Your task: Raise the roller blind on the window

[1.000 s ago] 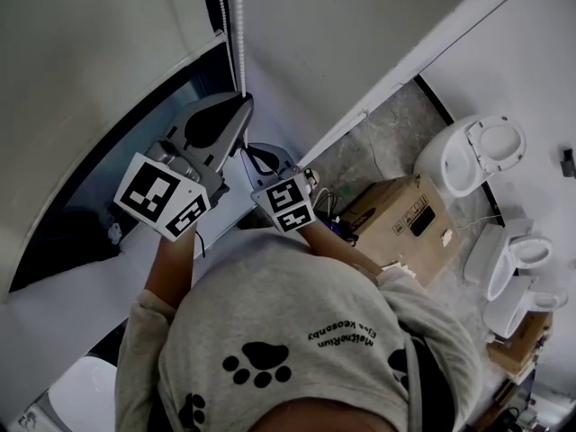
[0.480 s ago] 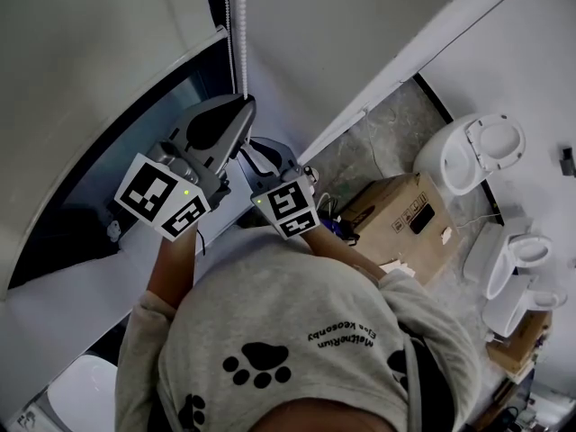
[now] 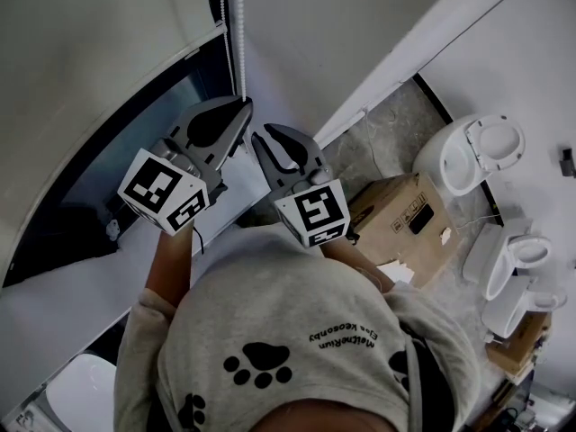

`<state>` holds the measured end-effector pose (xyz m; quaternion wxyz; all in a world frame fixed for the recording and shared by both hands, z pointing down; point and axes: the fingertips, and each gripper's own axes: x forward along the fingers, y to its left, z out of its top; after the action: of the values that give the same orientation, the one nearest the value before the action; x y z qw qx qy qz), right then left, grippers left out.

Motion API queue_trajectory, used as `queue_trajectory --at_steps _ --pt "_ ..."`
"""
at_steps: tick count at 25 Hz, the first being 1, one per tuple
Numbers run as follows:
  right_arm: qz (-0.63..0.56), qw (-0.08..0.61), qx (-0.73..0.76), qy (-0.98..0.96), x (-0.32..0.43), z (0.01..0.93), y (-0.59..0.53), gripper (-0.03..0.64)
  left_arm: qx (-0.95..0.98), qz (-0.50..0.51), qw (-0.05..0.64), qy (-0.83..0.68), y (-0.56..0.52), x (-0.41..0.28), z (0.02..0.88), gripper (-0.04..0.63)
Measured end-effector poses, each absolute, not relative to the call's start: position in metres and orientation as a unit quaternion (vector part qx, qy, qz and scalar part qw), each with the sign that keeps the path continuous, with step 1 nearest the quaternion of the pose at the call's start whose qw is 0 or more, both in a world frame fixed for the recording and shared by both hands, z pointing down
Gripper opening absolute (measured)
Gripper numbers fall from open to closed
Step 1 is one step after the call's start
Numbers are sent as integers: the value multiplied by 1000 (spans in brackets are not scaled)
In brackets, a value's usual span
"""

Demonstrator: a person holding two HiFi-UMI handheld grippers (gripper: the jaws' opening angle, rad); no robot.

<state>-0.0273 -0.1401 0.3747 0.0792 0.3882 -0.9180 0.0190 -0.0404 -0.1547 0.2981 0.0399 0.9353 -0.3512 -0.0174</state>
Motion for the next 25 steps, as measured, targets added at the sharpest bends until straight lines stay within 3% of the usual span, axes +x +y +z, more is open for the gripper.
queue_trajectory --at_steps 25 --pt "-26 14 364 -931 -41 283 -147 86 920 62 121 -367 -153 -36 435 8"
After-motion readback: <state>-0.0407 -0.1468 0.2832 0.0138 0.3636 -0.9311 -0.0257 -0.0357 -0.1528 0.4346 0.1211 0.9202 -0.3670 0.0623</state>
